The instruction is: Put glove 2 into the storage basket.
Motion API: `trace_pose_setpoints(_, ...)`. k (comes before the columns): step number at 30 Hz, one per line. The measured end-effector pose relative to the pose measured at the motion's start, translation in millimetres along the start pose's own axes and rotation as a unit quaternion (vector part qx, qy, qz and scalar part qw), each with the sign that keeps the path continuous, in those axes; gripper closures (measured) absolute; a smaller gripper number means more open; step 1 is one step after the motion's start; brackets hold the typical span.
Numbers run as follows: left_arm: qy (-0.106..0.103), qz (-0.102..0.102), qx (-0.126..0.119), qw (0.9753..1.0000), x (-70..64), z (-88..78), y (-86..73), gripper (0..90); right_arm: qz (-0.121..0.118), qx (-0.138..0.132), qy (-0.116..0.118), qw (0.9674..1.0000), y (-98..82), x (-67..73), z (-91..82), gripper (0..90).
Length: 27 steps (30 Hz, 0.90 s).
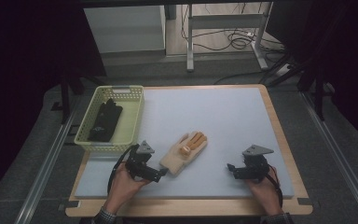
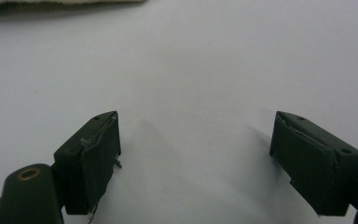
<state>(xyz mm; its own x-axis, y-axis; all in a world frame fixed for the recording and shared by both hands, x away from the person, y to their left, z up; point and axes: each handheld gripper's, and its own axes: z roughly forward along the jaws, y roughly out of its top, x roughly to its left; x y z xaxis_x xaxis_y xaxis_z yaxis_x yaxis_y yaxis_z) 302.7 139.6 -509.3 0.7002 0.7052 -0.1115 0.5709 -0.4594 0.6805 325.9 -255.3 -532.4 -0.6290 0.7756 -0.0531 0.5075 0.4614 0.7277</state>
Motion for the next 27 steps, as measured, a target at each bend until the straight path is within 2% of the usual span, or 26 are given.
trace_pose_setpoints(8, -0.003, 0.020, 0.016, 0.9997, -13.8, 26.3, 31.2, 0.0, 0.000, 0.000, 0.000, 1.0000, 0.0, -0.1, 0.0, 15.9)
trace_pose_setpoints(14, 0.011, 0.037, 0.039, 0.9985, -21.4, 52.9, 48.0, 0.0, 0.000, 0.000, 0.000, 1.0000, 0.0, -0.1, 0.0, 15.9)
trace_pose_setpoints(22, 0.037, 0.044, 0.069, 0.9960, -23.0, 82.0, 57.5, 0.4, 0.000, 0.000, 0.001, 1.0000, -0.1, -0.1, 0.0, 15.9)
trace_pose_setpoints(24, 0.034, 0.044, 0.074, 0.9957, -23.2, 84.2, 57.7, 4.3, 0.000, 0.000, 0.001, 1.0000, -0.1, -0.1, 0.0, 15.9)
trace_pose_setpoints(25, 0.022, 0.041, 0.075, 0.9961, -23.1, 85.3, 57.5, 6.8, 0.000, 0.000, 0.000, 1.0000, -0.1, -0.1, 0.0, 15.9)
trace_pose_setpoints(27, 0.019, 0.040, 0.075, 0.9962, -23.3, 83.4, 57.2, 11.4, 0.000, 0.000, 0.000, 1.0000, -0.1, -0.1, 0.0, 15.9)
